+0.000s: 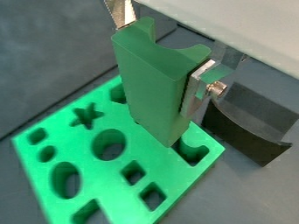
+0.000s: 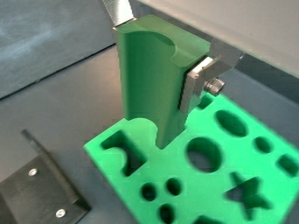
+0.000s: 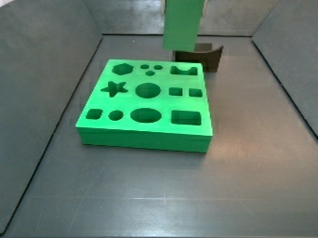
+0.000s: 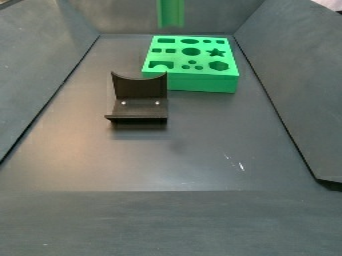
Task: Insert the arch object.
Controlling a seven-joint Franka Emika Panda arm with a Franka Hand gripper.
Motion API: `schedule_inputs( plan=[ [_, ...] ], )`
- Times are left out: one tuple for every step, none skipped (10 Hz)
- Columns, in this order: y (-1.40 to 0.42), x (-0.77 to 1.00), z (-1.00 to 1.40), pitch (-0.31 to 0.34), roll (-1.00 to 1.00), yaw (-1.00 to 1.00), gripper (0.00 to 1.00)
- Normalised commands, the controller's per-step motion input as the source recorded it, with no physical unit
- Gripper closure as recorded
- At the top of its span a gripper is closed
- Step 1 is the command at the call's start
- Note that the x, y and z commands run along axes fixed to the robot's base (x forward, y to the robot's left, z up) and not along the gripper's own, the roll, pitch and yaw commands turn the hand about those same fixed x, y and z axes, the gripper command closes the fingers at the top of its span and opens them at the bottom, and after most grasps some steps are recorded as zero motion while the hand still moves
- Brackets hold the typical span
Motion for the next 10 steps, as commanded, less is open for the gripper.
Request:
schedule_inputs(
  plan=[
    [0.22, 0.54, -0.9, 0.047, -0.08, -0.18, 1.0],
    [0.22, 0.42, -0.76, 0.097, -0.1, -0.34, 1.0],
    [0.07, 0.0, -0.37, 0.047, 0.0, -0.21, 1.0],
    [0.14, -0.08, -0.22, 0.0, 0.0, -0.04, 1.0],
    [0.11, -0.03, -0.28, -0.009, 0.0, 0.0, 1.0],
    [0.04, 0.0, -0.35, -0.01, 0.0, 0.11, 1.0],
    [0.08, 0.02, -0.38, 0.0, 0.03, 0.19, 1.0],
    [0.07, 0.27, -0.47, 0.006, 0.0, 0.16, 1.0],
    [0.04, 0.07, -0.42, 0.0, 0.01, 0.03, 1.0],
    [0.09, 0.0, -0.49, -0.003, 0.0, 0.01, 1.0]
  ],
)
